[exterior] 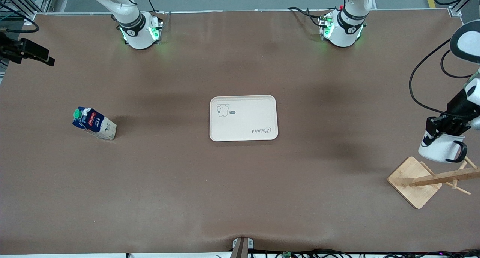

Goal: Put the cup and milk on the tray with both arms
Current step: 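Lift the mug off the stand while the right gripper reaches the carton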

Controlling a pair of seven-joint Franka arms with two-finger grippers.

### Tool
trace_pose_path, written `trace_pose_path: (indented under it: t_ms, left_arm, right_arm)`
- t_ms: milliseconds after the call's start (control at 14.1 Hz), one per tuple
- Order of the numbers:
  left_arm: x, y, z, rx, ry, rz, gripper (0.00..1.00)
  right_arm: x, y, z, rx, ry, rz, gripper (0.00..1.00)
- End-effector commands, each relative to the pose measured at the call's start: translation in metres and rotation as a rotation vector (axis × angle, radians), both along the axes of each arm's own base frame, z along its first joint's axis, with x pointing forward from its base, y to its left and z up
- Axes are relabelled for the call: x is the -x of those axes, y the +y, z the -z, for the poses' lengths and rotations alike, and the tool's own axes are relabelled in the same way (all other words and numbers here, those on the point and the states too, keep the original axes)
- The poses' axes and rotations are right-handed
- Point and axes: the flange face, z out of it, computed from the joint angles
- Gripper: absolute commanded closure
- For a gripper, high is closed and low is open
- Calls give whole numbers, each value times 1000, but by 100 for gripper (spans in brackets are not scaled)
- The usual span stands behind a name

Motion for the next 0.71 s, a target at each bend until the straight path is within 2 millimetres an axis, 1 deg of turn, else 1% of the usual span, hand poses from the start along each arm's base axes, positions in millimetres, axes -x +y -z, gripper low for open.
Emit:
trace_pose_path:
  t_ms: [0, 71, 142, 212, 354, 425, 495, 637]
  left_arm:
    - [4, -25, -16, 32, 37, 17, 100]
    - [3, -32, -21, 34, 56, 14, 100]
    - [2, -41, -27, 23, 87, 10, 100]
    - [1, -57, -35, 5, 113, 8, 100]
    - [1, -92, -39, -2, 176, -29, 100]
    - [1, -110, -37, 9, 203, -49, 100]
    - [2, -124, -34, 26, 228, -76, 100]
    - [2, -150, -23, 53, 271, -107, 100]
  right_arm:
    - [-25, -16, 46, 2, 96, 1, 0]
    - [-28, -20, 53, 0, 107, 8, 0]
    - [-29, -20, 54, 0, 109, 10, 0]
    - [-30, -21, 59, 1, 117, 12, 0]
    - [-30, -38, 80, -6, 136, 44, 0]
    - [-30, -43, 88, -15, 139, 55, 0]
    - [-31, -40, 91, -13, 134, 51, 0]
    - [-32, -43, 100, -12, 131, 55, 0]
